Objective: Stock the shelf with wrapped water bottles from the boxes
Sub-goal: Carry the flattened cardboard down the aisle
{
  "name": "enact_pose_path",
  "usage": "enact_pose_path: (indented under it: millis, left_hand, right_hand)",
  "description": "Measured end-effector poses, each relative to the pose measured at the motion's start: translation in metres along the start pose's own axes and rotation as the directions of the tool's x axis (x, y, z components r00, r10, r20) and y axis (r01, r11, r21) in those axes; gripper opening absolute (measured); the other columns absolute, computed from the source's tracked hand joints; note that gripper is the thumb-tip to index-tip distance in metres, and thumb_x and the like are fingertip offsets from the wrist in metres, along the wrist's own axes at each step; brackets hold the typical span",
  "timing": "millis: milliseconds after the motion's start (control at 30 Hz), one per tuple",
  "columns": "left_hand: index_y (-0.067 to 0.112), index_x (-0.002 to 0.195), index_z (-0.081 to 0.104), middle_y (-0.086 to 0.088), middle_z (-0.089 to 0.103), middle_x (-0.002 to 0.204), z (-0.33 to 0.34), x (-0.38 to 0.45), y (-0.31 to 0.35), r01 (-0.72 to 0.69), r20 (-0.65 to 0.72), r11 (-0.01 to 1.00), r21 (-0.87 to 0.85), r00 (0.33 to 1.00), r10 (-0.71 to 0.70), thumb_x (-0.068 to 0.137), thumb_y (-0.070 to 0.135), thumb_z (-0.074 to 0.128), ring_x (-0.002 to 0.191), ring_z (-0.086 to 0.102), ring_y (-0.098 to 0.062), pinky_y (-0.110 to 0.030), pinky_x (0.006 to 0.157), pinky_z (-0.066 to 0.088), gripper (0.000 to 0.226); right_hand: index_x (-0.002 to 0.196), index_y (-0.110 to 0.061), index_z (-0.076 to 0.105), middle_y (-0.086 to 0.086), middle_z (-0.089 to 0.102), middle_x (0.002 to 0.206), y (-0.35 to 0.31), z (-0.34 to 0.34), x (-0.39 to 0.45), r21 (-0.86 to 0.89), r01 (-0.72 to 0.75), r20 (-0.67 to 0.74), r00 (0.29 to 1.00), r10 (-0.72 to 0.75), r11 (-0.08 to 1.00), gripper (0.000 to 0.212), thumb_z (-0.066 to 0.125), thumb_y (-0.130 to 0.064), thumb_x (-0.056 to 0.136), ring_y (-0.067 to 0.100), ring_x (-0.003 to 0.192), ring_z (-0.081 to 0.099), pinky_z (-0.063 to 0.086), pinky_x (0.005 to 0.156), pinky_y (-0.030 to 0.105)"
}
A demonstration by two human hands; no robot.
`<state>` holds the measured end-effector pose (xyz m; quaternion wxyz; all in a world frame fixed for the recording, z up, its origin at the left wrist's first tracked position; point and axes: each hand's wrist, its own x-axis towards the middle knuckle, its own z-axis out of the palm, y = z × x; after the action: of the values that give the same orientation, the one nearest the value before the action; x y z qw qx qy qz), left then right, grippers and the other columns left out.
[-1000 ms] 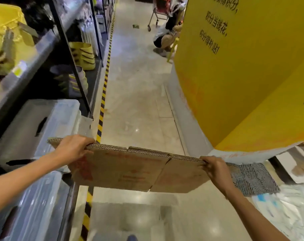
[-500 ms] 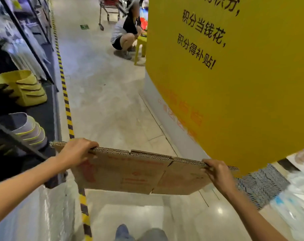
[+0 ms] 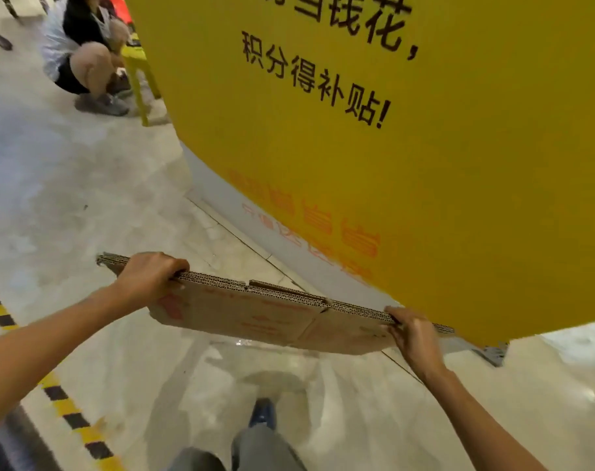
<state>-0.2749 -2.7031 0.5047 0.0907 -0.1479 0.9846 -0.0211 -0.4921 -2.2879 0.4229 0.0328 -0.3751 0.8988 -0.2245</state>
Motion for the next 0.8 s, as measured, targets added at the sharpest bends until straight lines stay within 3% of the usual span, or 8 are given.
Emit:
enact_pose_path:
  millis: [133,233,333,467,667,800]
  left_hand:
    - [0.012,0.079,0.067,-0.006,0.065,0.062,0.020,0.087,-0.013,-0.115,0.011,0.993,-0.011,0.993,0.115,0.078,0.018,0.071,0.061,0.061,-0.029,-0.028,0.050,0.031,0.007]
    - [0.018,0.088,0.065,-0.002,0.067,0.073,0.036,0.146,-0.009,-0.165,0.077,0.980,0.109,0.985,0.157,0.080,0.010,0.060,0.072,0.062,-0.026,-0.028,0.052,0.028,0.012]
    - [0.022,0.094,0.065,-0.001,0.068,0.079,0.061,0.207,-0.001,-0.260,0.101,0.947,0.190,0.964,0.245,0.083,0.011,0.058,0.077,0.064,-0.024,-0.027,0.054,0.028,0.017]
    - [0.017,0.093,0.069,-0.006,0.068,0.070,0.103,0.272,0.015,-0.373,0.088,0.918,0.138,0.927,0.364,0.080,0.010,0.065,0.066,0.064,-0.027,-0.027,0.050,0.034,0.015]
    - [0.016,0.096,0.070,-0.009,0.069,0.075,0.174,0.344,0.040,-0.465,0.048,0.881,0.081,0.885,0.463,0.086,0.022,0.064,0.068,0.063,-0.027,-0.026,0.052,0.029,0.013]
    - [0.014,0.091,0.070,-0.011,0.068,0.073,0.214,0.379,0.052,-0.505,0.019,0.861,0.054,0.863,0.505,0.085,0.017,0.065,0.065,0.061,-0.028,-0.026,0.052,0.030,0.008]
  right_hand:
    - [0.078,-0.002,0.068,0.009,0.069,0.070,0.010,0.027,0.022,-0.014,-0.123,-0.046,0.991,0.122,0.992,0.023,0.080,0.008,0.062,0.029,0.066,0.061,0.046,0.059,0.035]
    - [0.075,-0.002,0.064,0.010,0.066,0.066,0.023,0.049,0.030,-0.013,-0.250,-0.048,0.967,0.249,0.968,0.020,0.077,0.009,0.063,0.028,0.063,0.055,0.044,0.057,0.037]
    - [0.078,-0.001,0.067,0.011,0.067,0.069,0.045,0.074,0.037,-0.011,-0.343,-0.077,0.937,0.341,0.939,0.022,0.075,0.012,0.062,0.030,0.064,0.056,0.046,0.060,0.039]
    - [0.078,0.001,0.066,0.013,0.066,0.067,0.073,0.106,0.045,-0.019,-0.453,-0.113,0.887,0.448,0.891,0.019,0.072,0.013,0.065,0.031,0.064,0.054,0.046,0.061,0.041]
    - [0.078,-0.002,0.066,0.011,0.067,0.068,0.121,0.155,0.057,-0.049,-0.507,-0.135,0.857,0.497,0.861,0.014,0.070,0.009,0.071,0.030,0.064,0.053,0.043,0.062,0.039]
    - [0.084,-0.002,0.070,0.012,0.070,0.073,0.146,0.185,0.060,-0.054,-0.540,-0.146,0.837,0.528,0.840,0.018,0.074,0.007,0.070,0.031,0.067,0.057,0.041,0.065,0.037]
